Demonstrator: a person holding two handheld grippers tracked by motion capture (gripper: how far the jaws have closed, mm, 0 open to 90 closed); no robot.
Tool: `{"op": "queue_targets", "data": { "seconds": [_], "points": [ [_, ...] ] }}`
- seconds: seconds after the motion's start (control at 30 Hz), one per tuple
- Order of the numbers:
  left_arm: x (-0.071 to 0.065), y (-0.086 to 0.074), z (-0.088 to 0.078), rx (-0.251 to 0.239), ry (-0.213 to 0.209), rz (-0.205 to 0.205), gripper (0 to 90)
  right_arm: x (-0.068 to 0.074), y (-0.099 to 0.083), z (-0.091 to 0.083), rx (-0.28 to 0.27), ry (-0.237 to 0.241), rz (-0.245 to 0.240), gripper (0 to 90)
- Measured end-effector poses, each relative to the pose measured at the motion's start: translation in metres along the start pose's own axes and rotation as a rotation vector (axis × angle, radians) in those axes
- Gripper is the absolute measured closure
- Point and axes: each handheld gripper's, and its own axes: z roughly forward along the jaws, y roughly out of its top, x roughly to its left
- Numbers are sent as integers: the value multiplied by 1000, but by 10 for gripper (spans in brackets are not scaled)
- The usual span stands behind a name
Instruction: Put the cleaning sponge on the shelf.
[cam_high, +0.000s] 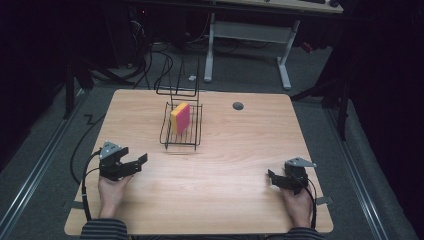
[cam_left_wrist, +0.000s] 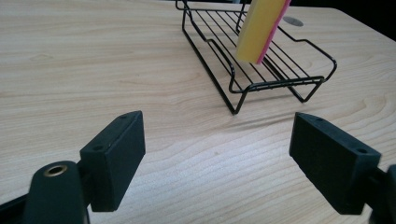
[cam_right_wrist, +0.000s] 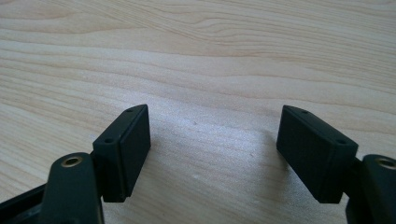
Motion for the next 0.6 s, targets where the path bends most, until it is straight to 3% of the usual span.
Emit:
{"op": "queue_targets", "data": {
  "seconds": [0.6],
  "points": [
    [4,-9,21,71,36,4,199,0,0,0,0,0,0,262]
  ]
}}
